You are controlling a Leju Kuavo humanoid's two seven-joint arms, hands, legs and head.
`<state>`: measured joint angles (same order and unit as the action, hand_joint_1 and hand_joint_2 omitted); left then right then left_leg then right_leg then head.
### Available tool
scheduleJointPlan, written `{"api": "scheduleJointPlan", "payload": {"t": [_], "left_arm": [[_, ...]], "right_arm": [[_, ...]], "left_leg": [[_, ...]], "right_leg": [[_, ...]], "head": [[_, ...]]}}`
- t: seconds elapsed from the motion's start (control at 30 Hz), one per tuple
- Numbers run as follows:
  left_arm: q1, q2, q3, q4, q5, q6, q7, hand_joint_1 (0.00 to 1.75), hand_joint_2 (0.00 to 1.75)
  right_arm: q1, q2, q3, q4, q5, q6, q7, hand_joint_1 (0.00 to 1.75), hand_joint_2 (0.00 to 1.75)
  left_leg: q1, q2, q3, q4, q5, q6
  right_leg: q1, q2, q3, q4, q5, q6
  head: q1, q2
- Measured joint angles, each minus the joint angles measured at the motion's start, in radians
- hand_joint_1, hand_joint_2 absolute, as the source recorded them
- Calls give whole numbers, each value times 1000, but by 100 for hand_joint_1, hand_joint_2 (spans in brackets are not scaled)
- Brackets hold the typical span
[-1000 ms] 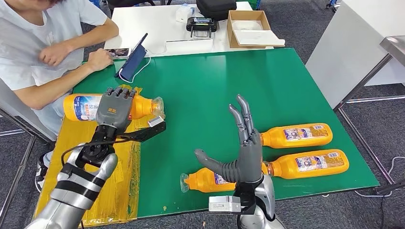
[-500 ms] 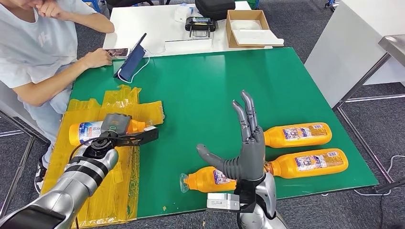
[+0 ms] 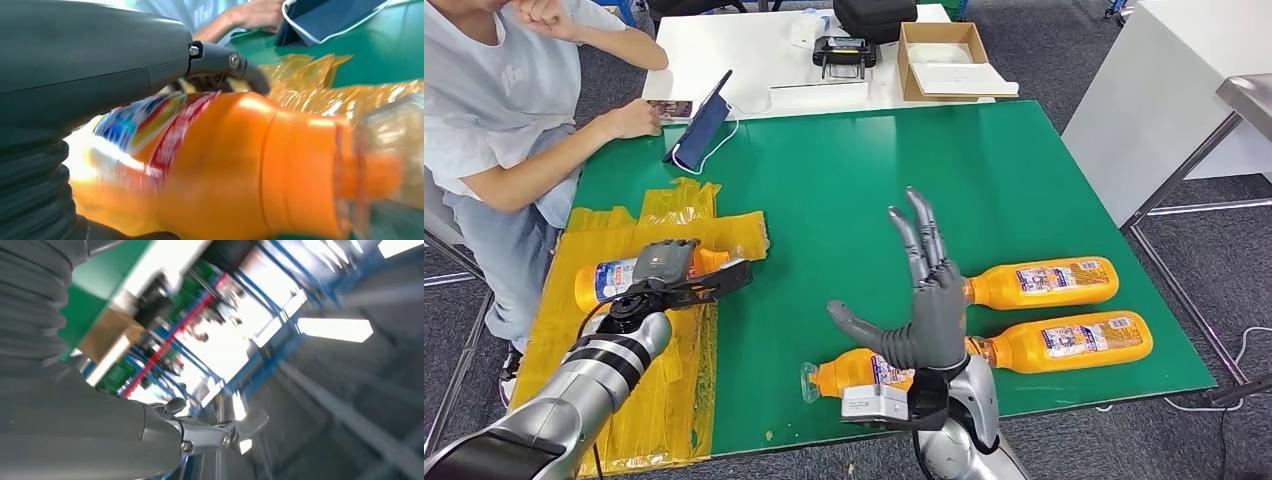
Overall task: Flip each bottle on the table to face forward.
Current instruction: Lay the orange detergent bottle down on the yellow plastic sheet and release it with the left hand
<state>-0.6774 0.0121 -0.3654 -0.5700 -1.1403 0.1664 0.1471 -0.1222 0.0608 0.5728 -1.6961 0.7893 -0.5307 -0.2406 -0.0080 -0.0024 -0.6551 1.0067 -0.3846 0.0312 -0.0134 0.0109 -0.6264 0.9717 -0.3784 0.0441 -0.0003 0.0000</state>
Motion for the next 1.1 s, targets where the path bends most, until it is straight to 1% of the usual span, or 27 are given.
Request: {"api": "scheduleJointPlan", "payload": {"t": [0.1, 0.2, 0.37, 0.47, 0.57, 0.63, 0.8, 0.93, 1.0, 1.1], "left_arm": [[24, -6, 26, -14, 45, 43, -18, 0, 175], [59, -8, 53, -62, 82, 77, -33, 0, 175], [138, -13, 87, -214, 129, 105, -56, 0, 175], [192, -17, 104, -335, 179, 142, -111, 0, 175], [252, -21, 120, -458, 229, 191, -172, 0, 175], [291, -24, 132, -535, 284, 204, -214, 0, 175], [388, -33, 168, -735, 522, 213, -363, 0, 175], [447, -46, 198, -861, 698, 222, -469, 0, 175], [470, -54, 212, -915, 752, 229, -501, 0, 175], [496, -60, 224, -976, 784, 234, -518, 0, 175]], "right_arm": [[-15, -22, 15, 36, 91, 110, 83, 0, 175], [-26, -46, 30, 68, 144, 182, 124, 0, 175], [-25, -95, 58, 113, 192, 276, 156, 0, 175], [-5, -126, 64, 132, 177, 317, 149, 0, 175], [28, -154, 65, 142, 169, 330, 139, 0, 175], [50, -169, 66, 146, 169, 333, 137, 0, 175], [98, -206, 66, 149, 179, 351, 141, 0, 175], [112, -235, 68, 161, 214, 368, 168, 0, 175], [112, -248, 71, 173, 242, 370, 193, 0, 175], [111, -261, 75, 195, 280, 368, 231, 0, 175]], "left_leg": [[0, 0, 0, 0, 0, 0], [0, 0, 0, 0, 0, 0], [0, 0, -1, 0, 0, 0], [0, -1, -2, 0, 0, 0], [0, -1, -2, 0, -1, 0], [0, -1, -2, 0, -1, 0], [0, 0, -2, 0, -2, -1], [0, -1, -2, 0, -2, -1], [0, -1, -2, 0, -2, -1], [0, -1, -2, 0, -2, -1]], "right_leg": [[0, 0, 0, 0, 0, 0], [0, 0, 0, 0, 0, 0], [0, 0, -1, 0, 0, 0], [0, 0, -1, 0, 0, 0], [0, 0, -2, 0, 0, 0], [0, 0, -2, 0, -1, 0], [0, 0, -2, 0, -1, 0], [0, 0, -2, 0, -1, 0], [0, 0, -2, -1, -1, 0], [0, 0, -2, -1, -1, 0]], "head": [[0, 0], [0, 0], [0, 0], [0, 0], [0, 0], [0, 0], [0, 0], [0, 0], [0, 0], [0, 0]]}}
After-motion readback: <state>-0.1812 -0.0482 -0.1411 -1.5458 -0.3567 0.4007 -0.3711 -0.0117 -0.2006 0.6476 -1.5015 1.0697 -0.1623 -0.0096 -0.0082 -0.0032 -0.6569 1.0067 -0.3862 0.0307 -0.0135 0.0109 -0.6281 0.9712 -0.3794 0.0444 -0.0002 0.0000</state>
